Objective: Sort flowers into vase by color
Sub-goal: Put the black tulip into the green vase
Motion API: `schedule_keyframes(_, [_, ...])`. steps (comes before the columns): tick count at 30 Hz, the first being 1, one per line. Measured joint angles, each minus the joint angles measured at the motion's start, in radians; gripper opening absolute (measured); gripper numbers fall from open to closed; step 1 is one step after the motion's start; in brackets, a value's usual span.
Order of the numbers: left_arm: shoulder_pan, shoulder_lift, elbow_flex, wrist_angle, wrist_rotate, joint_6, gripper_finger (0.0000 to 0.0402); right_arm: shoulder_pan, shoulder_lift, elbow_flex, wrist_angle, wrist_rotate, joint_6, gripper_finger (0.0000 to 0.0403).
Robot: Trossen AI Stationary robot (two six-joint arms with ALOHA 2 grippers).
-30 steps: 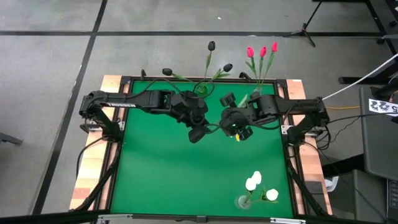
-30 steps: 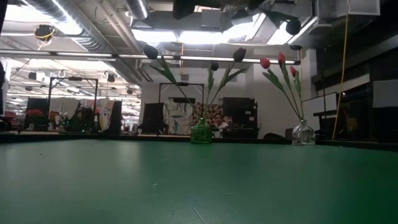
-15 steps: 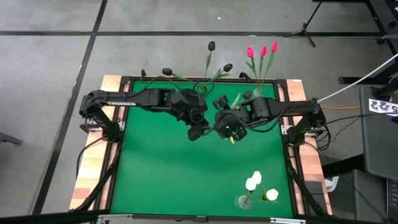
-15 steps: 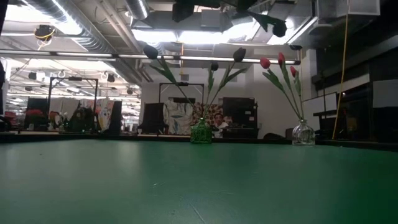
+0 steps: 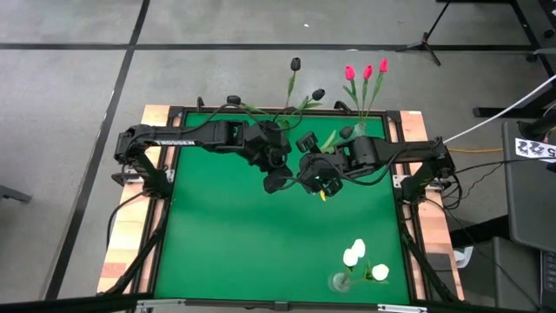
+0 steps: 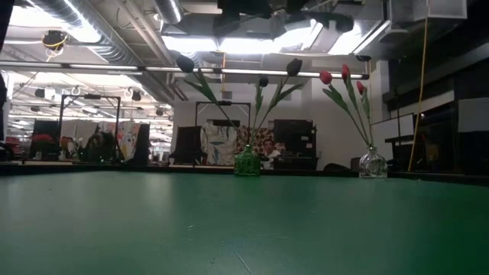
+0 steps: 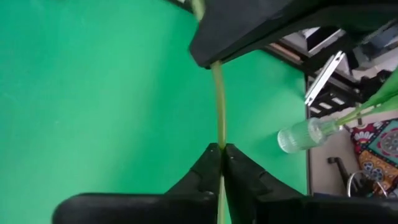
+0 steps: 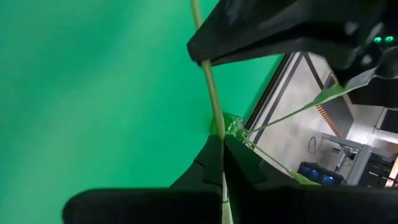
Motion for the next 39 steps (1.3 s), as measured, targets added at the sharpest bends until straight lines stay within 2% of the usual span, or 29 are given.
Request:
schedule_keyframes(10, [-0.002, 0.015, 0.0, -0.008, 0.004, 0.009, 0.0004, 0.0, 0.0, 0.0, 0.031, 0.0, 0.036, 0.0011])
schedule_keyframes(14, [0.0, 0.012, 0.0, -0.003, -0.002, 0.009, 0.0003, 0.0, -0.004, 0.0, 0.045, 0.056, 0.057, 0.0051])
schedule_keyframes(18, [0.0, 0.013, -0.001, -0.013, -0.002, 0.01, 0.0003, 0.0, -0.006, 0.0, 0.047, 0.058, 0.06, 0.0108])
schedule_keyframes(21, [0.004, 0.013, -0.001, -0.013, -0.023, 0.01, 0.0002, 0.0, -0.007, 0.0, 0.04, 0.1, 0.058, 0.0148])
schedule_keyframes(27, [0.048, 0.013, -0.001, -0.07, -0.039, 0.001, 0.0002, 0.0, -0.043, 0.001, 0.069, 0.177, 0.057, 0.0202])
schedule_keyframes(34, [0.096, 0.013, -0.001, -0.063, -0.067, -0.001, 0.0001, 0.0, -0.126, 0.002, 0.216, 0.188, 0.098, 0.022])
schedule_keyframes(39, [0.122, 0.012, -0.001, -0.027, -0.125, 0.003, 0.0001, 0.0, -0.201, 0.001, 0.369, 0.133, 0.309, 0.022])
